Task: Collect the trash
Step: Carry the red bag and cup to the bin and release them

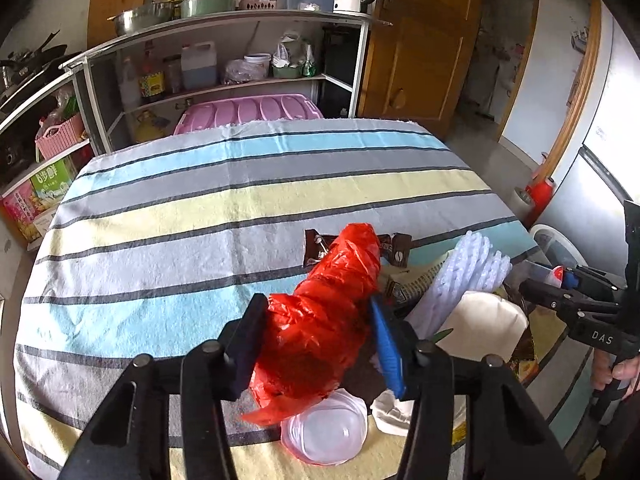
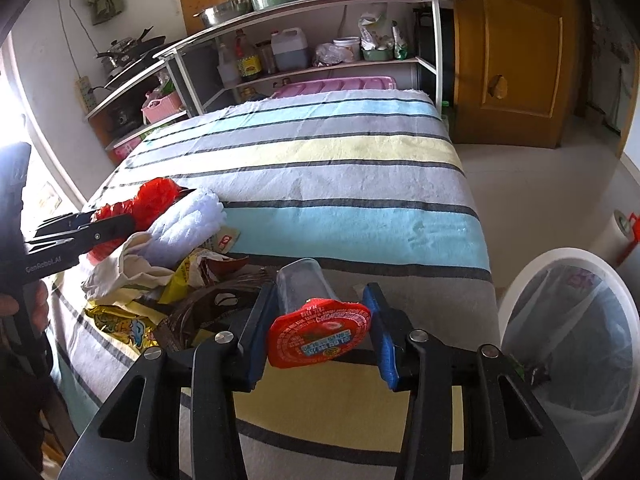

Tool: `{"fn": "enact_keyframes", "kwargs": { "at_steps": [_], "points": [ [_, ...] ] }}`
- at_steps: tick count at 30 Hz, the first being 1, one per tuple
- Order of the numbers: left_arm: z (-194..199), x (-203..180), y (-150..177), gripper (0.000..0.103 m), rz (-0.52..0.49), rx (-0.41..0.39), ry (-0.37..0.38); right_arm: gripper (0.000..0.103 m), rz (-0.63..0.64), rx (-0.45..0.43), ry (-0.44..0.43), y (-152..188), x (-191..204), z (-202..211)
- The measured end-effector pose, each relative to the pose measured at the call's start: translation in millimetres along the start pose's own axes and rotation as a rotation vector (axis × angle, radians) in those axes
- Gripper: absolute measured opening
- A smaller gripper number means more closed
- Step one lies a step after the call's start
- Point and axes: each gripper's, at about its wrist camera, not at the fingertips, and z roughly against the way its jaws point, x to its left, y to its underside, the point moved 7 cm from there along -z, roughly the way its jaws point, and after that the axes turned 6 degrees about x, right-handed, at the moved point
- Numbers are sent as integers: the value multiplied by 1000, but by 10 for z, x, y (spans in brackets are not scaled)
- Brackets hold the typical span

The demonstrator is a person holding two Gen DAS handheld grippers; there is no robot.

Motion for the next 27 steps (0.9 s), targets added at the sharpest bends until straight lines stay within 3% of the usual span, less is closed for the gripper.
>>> {"fn": "enact_keyframes", "kwargs": {
  "at_steps": [17, 27],
  "points": [
    [366, -92, -100, 52, 4, -93, -8, 45, -31, -92, 5, -15, 1, 303],
    [612, -499, -196, 52, -47, -153, 47, 45, -73, -160, 17, -1, -129, 644]
  ]
}}
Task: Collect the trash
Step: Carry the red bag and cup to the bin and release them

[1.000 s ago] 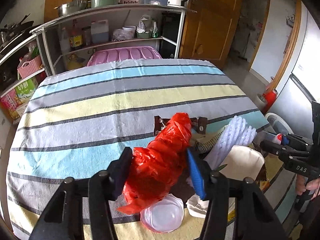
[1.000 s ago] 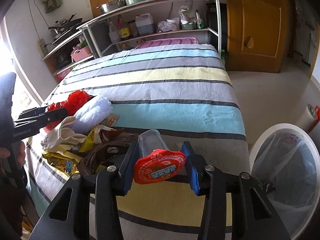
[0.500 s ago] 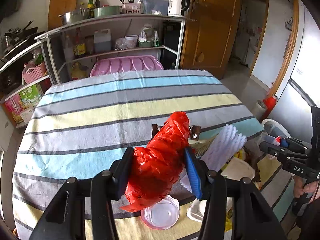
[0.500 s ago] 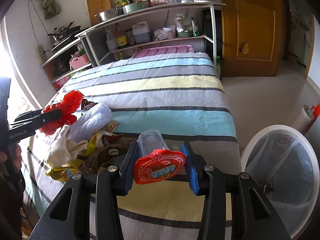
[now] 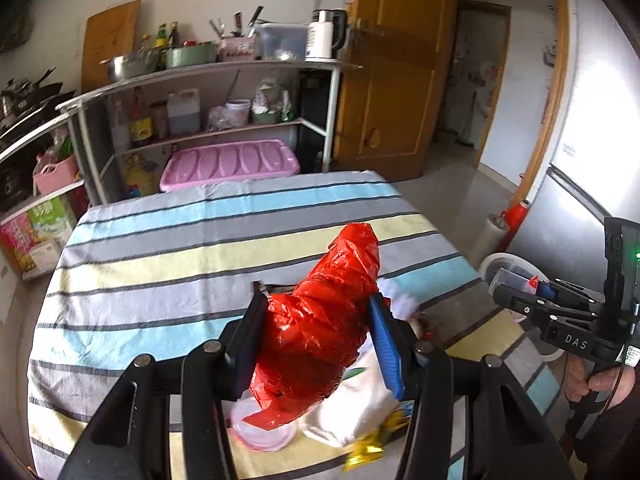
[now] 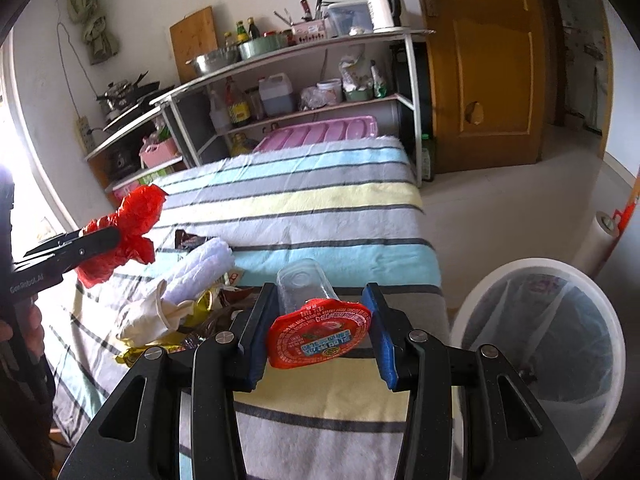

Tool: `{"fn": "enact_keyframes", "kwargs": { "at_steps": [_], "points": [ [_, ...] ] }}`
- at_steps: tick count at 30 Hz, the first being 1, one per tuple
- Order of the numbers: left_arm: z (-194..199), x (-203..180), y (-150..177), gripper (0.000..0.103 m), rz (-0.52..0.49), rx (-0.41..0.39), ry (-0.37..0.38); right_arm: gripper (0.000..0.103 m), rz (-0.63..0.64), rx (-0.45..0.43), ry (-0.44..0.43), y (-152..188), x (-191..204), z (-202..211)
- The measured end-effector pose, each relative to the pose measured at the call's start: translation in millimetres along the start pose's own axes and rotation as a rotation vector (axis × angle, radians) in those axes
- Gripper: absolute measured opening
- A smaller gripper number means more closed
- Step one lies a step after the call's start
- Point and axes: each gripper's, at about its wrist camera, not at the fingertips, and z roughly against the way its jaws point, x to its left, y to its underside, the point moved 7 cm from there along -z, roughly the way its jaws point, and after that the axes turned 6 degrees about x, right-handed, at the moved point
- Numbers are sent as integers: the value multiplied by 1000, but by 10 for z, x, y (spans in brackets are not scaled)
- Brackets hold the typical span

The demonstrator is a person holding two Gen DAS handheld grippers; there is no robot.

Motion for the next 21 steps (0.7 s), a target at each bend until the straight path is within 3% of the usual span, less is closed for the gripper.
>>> {"fn": "enact_keyframes", "kwargs": {
  "at_steps": [21],
  "points": [
    [-224, -1423, -131, 53, -153, 7, 180, 45, -156, -92, 171, 188, -1010, 760]
  ]
}}
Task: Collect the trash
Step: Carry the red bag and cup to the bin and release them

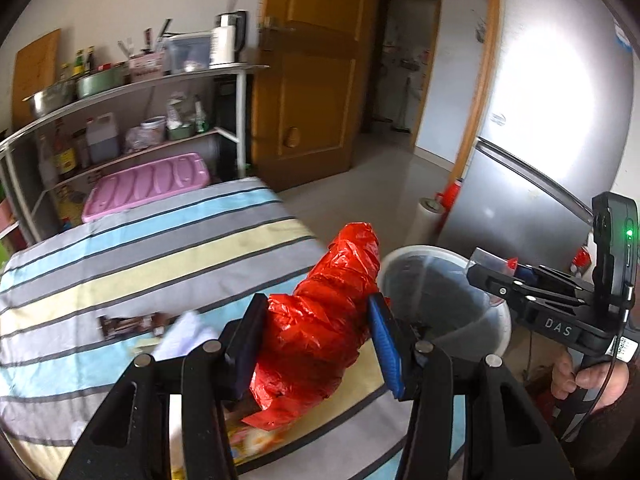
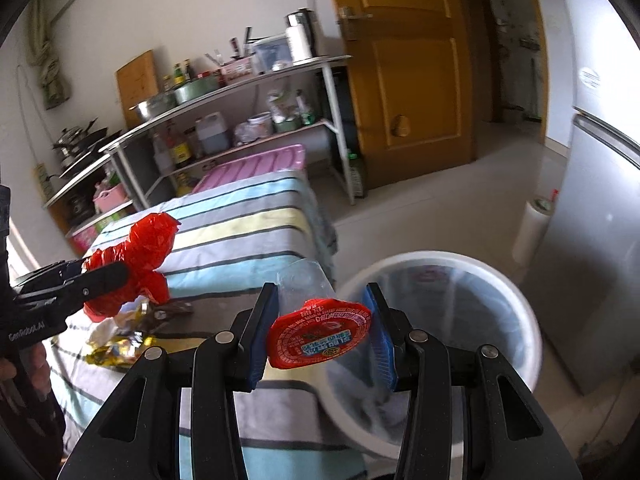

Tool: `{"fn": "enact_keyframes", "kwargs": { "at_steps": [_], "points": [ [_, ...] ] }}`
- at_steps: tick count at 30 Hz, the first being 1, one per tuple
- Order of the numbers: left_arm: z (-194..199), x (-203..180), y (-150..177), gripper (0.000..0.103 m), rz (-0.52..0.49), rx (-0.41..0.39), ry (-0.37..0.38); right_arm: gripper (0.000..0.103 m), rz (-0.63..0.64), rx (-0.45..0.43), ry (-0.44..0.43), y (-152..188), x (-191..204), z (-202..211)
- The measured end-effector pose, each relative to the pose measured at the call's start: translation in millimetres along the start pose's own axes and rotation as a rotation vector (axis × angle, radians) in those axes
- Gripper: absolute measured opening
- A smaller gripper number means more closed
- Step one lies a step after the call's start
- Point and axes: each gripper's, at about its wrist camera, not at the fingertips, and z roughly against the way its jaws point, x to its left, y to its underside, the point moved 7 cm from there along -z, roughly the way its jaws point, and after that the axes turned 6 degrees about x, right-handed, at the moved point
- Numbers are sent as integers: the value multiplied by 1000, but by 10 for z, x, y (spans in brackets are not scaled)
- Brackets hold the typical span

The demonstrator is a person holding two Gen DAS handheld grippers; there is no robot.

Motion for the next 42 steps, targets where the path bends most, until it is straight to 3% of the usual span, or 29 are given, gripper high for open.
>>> {"fn": "enact_keyframes", "kwargs": {
  "at_steps": [18, 30, 33, 42],
  "points": [
    [-797, -1211, 27, 53, -155, 126, 107, 45, -93, 89, 201, 292, -1040, -175],
    [-1064, -1311, 96, 53, -149, 187, 109, 45, -98, 160, 231, 431, -1252, -426],
    [-1052, -1324, 104, 60, -144, 187, 112, 46, -95, 165, 247, 441, -1247, -441],
    [-978, -1273, 83, 68, -130, 172, 110, 58, -104, 141, 261, 415, -1246, -380]
  ]
}}
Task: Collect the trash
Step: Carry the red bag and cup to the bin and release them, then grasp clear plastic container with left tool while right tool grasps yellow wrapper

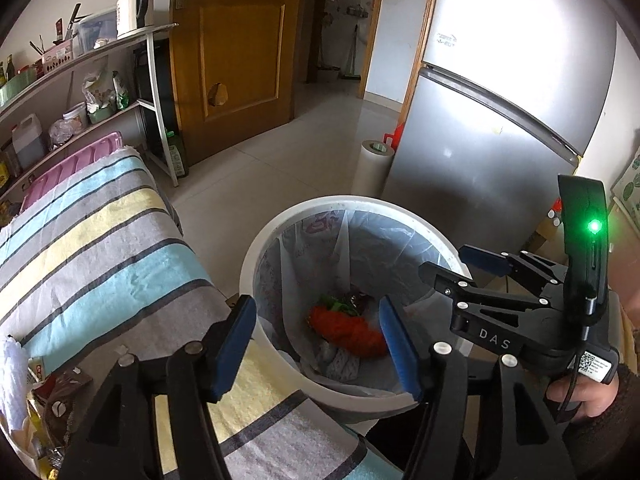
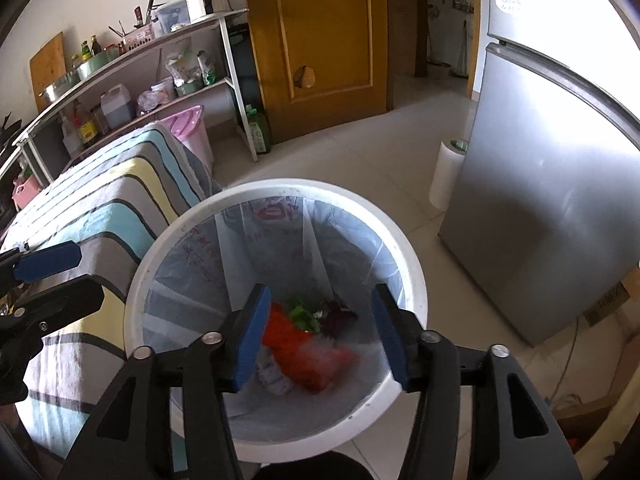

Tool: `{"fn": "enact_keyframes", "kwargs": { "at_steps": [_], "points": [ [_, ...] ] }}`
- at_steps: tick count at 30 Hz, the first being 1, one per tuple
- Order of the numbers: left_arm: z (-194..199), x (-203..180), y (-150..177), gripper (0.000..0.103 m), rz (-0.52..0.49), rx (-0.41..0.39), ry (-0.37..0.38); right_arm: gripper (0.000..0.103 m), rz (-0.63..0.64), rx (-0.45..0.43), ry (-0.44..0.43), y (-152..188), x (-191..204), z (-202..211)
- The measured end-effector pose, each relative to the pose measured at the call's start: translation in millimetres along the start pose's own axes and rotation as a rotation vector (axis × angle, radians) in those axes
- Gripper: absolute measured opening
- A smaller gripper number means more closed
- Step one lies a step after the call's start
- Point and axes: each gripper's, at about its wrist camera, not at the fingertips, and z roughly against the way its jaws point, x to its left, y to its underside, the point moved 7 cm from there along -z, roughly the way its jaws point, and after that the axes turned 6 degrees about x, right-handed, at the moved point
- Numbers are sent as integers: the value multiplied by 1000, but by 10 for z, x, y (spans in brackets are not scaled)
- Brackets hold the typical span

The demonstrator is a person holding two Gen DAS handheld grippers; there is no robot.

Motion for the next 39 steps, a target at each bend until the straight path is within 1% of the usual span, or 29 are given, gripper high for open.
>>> {"fn": "enact_keyframes", "kwargs": {
  "at_steps": [8, 14, 16, 20, 23, 26, 27, 29, 32, 35, 39],
  "points": [
    [234, 102, 17, 69, 16, -45, -15, 58, 2, -30, -9, -17, 87, 151],
    [480, 284, 80, 70, 45, -88, -43, 58, -6, -80, -28, -9, 222, 371],
    [564, 355, 115, 71, 54, -101, -64, 58, -5, -96, -38, -20, 294, 440],
    [736, 527, 209, 72, 77, -125, -99, 58, 11, -130, -60, -39, 483, 580],
    [870, 670, 297, 72, 92, -144, -145, 58, 29, -150, -79, -41, 641, 664],
    [988, 832, 393, 72, 122, -154, -155, 58, 43, -163, -106, -42, 807, 721],
    [1027, 892, 428, 72, 130, -158, -172, 58, 47, -167, -118, -41, 871, 737],
    [1112, 1024, 502, 73, 143, -165, -211, 58, 55, -168, -138, -40, 975, 744],
    [1237, 1216, 611, 73, 179, -178, -228, 58, 79, -167, -167, -25, 1180, 750],
    [1380, 1445, 745, 73, 224, -196, -276, 58, 112, -165, -196, 1, 1393, 750],
    [1581, 1729, 933, 73, 282, -224, -319, 58, 151, -157, -232, 37, 1675, 741]
  ]
}}
